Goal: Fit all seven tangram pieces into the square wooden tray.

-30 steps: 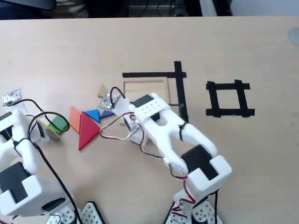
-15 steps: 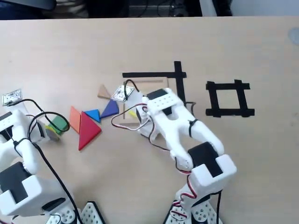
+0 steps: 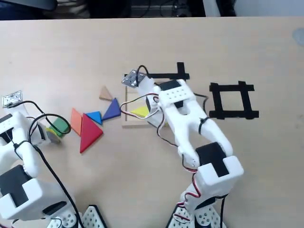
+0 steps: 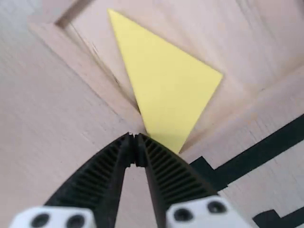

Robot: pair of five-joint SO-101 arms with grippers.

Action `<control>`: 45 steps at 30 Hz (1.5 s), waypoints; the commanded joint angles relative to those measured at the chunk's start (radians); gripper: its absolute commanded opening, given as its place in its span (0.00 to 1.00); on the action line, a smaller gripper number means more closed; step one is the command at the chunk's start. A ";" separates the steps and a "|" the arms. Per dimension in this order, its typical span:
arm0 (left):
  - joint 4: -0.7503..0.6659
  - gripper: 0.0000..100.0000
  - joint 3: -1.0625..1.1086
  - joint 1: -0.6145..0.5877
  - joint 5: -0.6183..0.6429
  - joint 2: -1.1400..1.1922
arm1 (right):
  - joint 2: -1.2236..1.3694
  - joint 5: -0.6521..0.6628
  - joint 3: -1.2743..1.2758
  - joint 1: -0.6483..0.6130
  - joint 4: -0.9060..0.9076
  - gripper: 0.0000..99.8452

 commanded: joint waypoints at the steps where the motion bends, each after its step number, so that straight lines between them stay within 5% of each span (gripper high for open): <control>1: -0.006 0.27 -0.002 -0.012 0.011 -0.041 | -0.005 0.011 -0.053 0.020 0.009 0.01; 20: -0.006 0.27 -0.002 -0.012 0.012 -0.041 | 0.090 0.071 -0.127 0.086 0.020 0.01; 34: -0.006 0.27 -0.002 -0.012 0.012 -0.040 | 0.073 0.054 -0.427 0.057 0.322 0.01; 40: -0.006 0.27 -0.001 -0.012 0.012 -0.038 | 0.125 0.009 -0.426 0.068 0.107 0.01; 45: -0.032 0.27 0.021 -0.012 0.012 -0.040 | 0.343 0.011 -0.567 0.095 0.103 0.01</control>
